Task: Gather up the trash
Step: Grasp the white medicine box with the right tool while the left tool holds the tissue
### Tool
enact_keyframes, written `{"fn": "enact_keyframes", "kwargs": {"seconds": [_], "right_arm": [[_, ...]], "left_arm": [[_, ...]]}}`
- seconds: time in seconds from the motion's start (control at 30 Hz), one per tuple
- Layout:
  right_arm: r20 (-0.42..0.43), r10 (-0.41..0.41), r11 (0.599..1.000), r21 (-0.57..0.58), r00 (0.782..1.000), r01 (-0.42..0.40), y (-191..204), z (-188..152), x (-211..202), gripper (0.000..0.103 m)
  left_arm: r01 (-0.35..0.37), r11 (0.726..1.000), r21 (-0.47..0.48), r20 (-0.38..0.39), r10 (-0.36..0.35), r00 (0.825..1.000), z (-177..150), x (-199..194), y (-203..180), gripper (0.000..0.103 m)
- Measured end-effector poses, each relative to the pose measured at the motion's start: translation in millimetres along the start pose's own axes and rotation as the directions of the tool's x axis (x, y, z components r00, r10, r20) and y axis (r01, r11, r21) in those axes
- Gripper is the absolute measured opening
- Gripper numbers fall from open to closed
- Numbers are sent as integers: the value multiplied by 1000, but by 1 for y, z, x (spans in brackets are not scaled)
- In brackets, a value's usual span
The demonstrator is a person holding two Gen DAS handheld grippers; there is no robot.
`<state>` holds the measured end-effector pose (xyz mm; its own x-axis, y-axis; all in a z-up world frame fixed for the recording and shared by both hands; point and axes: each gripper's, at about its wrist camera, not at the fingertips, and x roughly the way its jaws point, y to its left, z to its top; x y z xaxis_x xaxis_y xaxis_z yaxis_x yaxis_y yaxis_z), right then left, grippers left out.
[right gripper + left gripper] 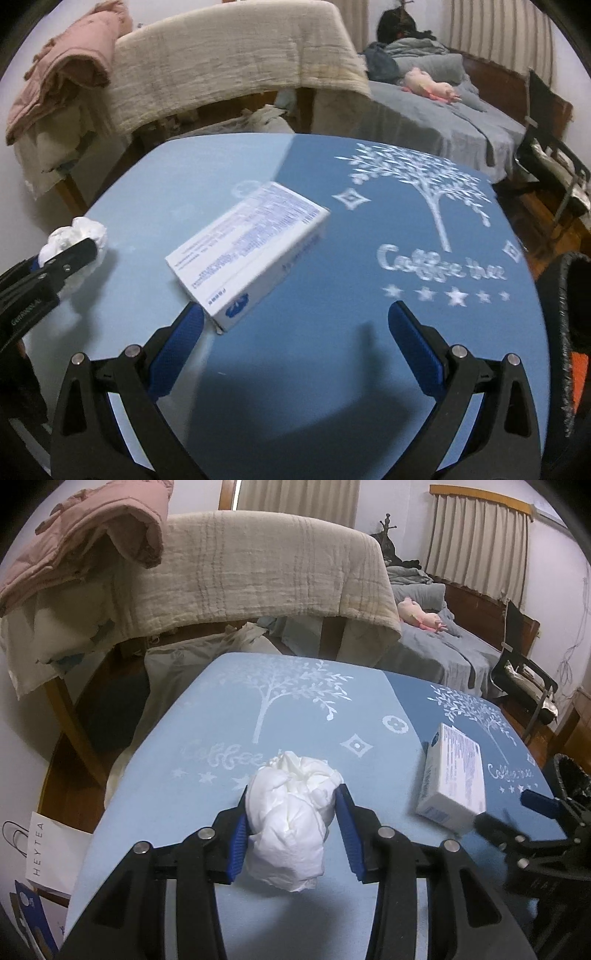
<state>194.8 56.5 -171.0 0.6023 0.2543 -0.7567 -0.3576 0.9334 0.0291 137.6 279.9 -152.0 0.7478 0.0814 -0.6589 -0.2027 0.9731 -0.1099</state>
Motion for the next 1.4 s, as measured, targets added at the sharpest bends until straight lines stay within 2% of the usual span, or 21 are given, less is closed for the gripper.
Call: {"fn": "enact_keyframes", "kwargs": {"seconds": [0.17, 0.23, 0.33, 0.43, 0.57, 0.83, 1.07, 1.2, 1.4], "right_arm": [[-10, -101, 995, 23, 995, 101, -34, -3, -1, 97], [-8, -103, 993, 54, 995, 103, -45, -3, -2, 97], [18, -57, 994, 91, 998, 55, -49, -2, -8, 97], [65, 2, 997, 73, 998, -7, -34, 2, -13, 97], [49, 43, 998, 46, 998, -45, -9, 10, -3, 97], [14, 15, 999, 33, 1000, -15, 17, 22, 21, 97], [-2, -45, 998, 34, 999, 45, -7, 16, 16, 97], [11, 1, 997, 75, 1000, -2, -23, 15, 12, 97], [21, 23, 999, 32, 1000, -23, -15, 21, 23, 97]], "left_arm": [[4, 1000, 0, -3, -4, 1000, 0, 2, -7, 44], [8, 1000, 1, -2, -8, 1000, 0, 2, -10, 44], [8, 1000, 6, 0, -8, 1000, 1, 4, -13, 44], [3, 1000, -9, 6, -3, 1000, 3, 4, -9, 44], [-18, 1000, -20, 9, 18, 1000, 5, 4, -1, 44], [-39, 999, -28, 3, 39, 999, 13, 14, 8, 44], [-37, 999, -20, 5, 37, 999, 15, 17, 6, 44], [-36, 999, -19, -3, 36, 999, 16, 20, -1, 44], [-35, 999, -1, -12, 35, 999, 17, 25, -8, 44]]}}
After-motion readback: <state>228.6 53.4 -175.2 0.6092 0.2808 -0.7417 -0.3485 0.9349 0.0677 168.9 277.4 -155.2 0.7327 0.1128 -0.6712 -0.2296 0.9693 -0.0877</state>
